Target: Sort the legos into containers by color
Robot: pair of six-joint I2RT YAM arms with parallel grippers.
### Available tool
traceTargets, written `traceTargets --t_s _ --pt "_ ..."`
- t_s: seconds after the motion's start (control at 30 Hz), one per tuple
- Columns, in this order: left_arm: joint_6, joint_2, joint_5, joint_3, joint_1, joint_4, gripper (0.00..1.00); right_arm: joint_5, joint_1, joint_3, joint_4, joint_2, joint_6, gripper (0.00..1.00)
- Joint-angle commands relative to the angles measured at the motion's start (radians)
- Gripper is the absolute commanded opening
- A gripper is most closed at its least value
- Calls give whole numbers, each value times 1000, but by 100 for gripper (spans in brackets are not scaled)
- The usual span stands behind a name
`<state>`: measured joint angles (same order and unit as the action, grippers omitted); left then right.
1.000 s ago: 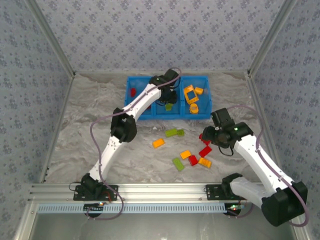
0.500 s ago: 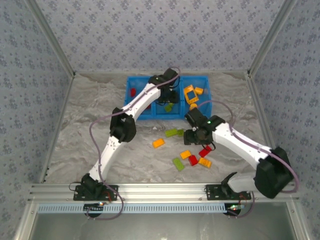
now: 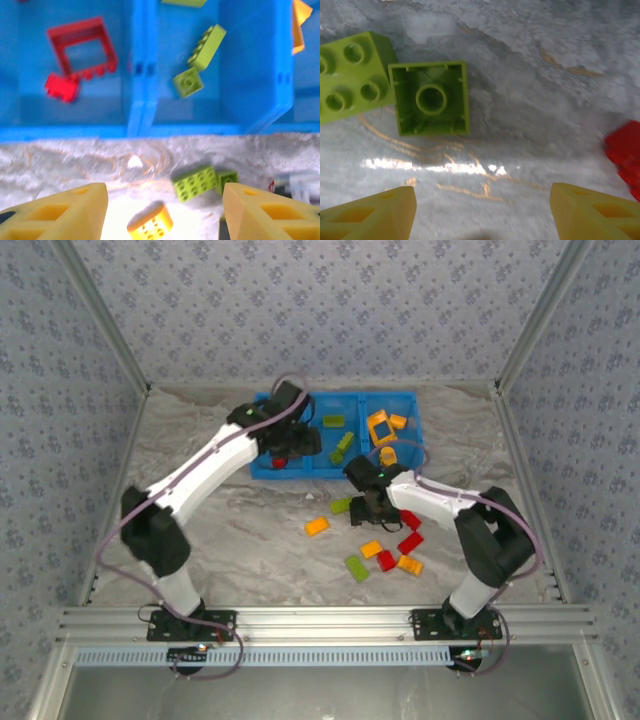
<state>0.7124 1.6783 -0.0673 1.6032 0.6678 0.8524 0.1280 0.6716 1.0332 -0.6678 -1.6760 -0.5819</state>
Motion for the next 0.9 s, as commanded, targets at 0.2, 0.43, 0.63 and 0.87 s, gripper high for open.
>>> traceTargets --t_s 0.2,0.43,0.63,0.87 --pt "122 -386 33 -482 48 -64 65 -14 -40 108 96 -135 71 65" --pt "135 -522 28 -674 93 -36 65 -25 -43 149 101 -185 68 60" --pt "141 -538 17 -694 106 -33 65 -1 -55 190 81 -202 66 60" --pt "94 -518 27 -687 164 -49 65 11 -64 223 75 -224 37 50"
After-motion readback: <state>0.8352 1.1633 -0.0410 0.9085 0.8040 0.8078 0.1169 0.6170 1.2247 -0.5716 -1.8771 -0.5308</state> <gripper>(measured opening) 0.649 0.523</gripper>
